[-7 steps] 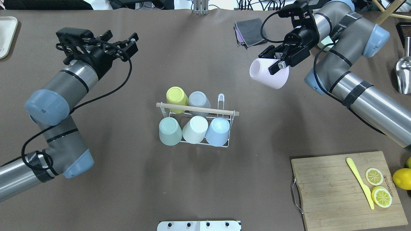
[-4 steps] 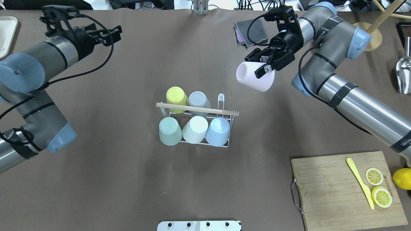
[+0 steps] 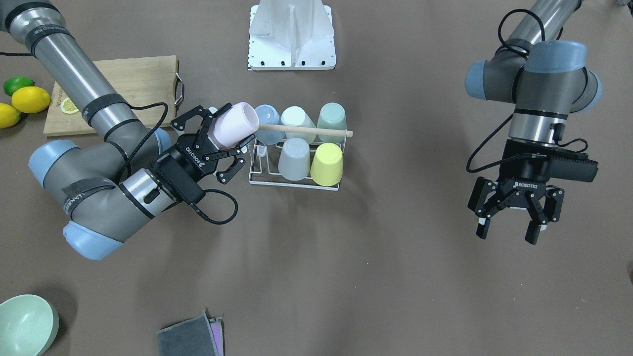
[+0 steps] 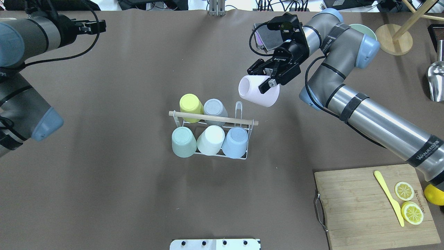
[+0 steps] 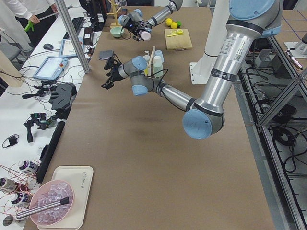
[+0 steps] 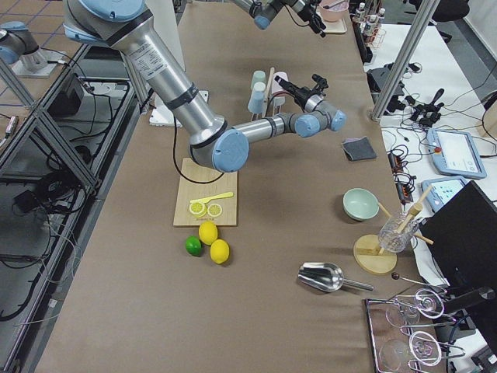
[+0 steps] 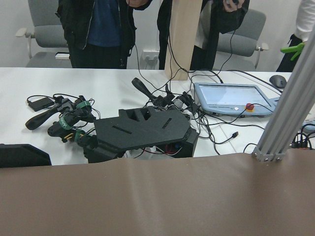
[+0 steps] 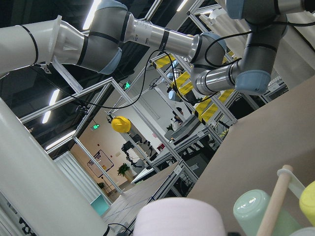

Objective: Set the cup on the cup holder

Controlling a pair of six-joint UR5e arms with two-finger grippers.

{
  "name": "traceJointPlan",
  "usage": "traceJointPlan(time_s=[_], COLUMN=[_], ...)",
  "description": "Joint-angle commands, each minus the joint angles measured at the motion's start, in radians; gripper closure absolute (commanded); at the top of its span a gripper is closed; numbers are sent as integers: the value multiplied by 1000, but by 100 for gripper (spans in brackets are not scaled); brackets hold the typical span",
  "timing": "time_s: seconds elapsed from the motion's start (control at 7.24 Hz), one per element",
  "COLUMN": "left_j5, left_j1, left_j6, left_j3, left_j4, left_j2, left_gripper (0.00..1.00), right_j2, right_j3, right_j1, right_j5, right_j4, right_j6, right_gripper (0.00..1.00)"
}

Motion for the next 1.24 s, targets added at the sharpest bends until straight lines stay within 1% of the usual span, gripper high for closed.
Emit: traceJointPlan(time_s=[0.0,0.28,0.41,0.55,0.69,0.83,0.97,1.1], left_j5=[-138,-267,-345,-405,-485,-548,-573,-574], left_j1=[-70,-143,-180,-218,-263,-297,-321,-323], left_j6=[9,87,112,135,183,249,317,375], left_j3=[5,-1,5,7,14,16,13,11], left_j4=[47,159,193,226,242,304,349,386], left_j2=[37,42,43,61,87,92,123,136], left_gripper=[2,2,2,2,2,2,2,2], right_j2=[35,48,42,44,45,48,49,57], right_j3=[-32,-40,-42,-42,-48,-54,-57,-68], right_j1=[-23,-27,-26,-27,-29,-29,-30,-35], right_j5=[0,5,17,18,15,14,12,11], right_j4=[-2,-2,-2,-2,-2,-3,-3,-3], right_j6=[-24,-21,-21,-21,-22,-24,-26,-27], right_gripper=[70,70,70,70,70,70,70,70])
